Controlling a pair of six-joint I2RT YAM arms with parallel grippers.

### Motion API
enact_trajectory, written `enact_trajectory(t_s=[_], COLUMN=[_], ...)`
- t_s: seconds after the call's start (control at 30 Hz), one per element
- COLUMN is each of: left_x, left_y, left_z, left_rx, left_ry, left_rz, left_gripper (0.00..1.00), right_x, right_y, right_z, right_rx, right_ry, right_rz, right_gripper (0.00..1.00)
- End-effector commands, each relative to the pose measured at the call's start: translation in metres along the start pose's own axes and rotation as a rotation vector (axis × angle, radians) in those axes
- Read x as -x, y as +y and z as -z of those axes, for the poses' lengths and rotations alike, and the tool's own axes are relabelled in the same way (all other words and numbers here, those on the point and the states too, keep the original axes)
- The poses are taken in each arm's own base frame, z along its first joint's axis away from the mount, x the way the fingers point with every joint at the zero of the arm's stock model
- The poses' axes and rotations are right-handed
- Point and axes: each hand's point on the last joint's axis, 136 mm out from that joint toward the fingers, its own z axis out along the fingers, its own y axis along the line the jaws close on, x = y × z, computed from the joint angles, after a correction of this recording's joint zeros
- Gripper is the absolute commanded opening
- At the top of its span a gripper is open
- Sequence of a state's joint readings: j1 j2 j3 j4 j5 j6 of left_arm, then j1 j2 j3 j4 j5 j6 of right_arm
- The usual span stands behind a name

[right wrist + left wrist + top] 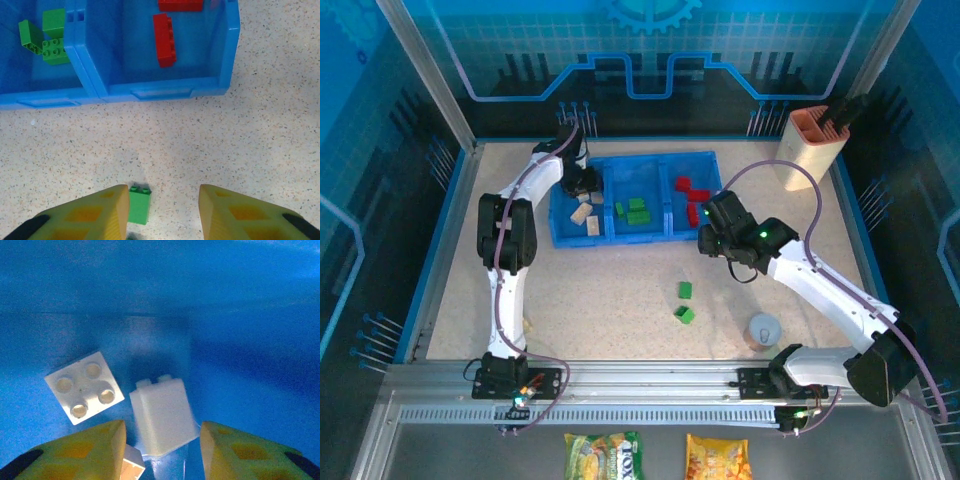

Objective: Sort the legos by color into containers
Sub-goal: Place the lego in the container, then pick up the lego from the center of the table.

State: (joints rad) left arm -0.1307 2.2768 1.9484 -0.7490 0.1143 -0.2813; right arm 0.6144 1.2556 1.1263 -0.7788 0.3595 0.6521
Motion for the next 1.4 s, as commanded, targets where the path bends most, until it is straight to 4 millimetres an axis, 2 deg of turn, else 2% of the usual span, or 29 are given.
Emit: enact_trajectory(t_s=[0.0,0.2,0.37,0.7,0.9,1.1,1.37], left_x=[0.011,0.009,0.002,-0.035,-0.061,-0.083,-0.11], left_y=[-0.011,-0.013,-0.014,-0.01,-0.004,0.004,0.021], left_z=[0.015,0.034,0.059,0.101,0.127,0.155,0.172], left_rx=[-0.048,-0.047,-0.049,-0.051,-0.034,0.003,0.052], left_ry=[-0.039,-0.06,-0.082,-0.072,-0.053,-0.044,-0.025], left_rz=[-0.03,-0.038,-0.029,-0.014,-0.022,-0.047,-0.079], left_gripper=[0.47,0.46,0.46,0.46,0.47,0.47,0.47], right_x=[-0.002,-0.005,-0.01,-0.028,-0.045,-0.072,-0.099], right_y=[-0.006,-0.003,0.005,0.027,0.031,0.033,0.043], right_z=[0.004,-0.002,-0.015,-0.042,-0.055,-0.068,-0.09], right_rx=[-0.017,-0.013,-0.003,0.022,-0.001,-0.051,-0.096], right_ry=[0.0,0.018,0.058,0.185,0.262,0.321,0.373], right_rz=[-0.012,-0.007,0.0,0.037,0.031,-0.071,-0.08], right_gripper=[0.42,0.43,0.43,0.43,0.44,0.47,0.47])
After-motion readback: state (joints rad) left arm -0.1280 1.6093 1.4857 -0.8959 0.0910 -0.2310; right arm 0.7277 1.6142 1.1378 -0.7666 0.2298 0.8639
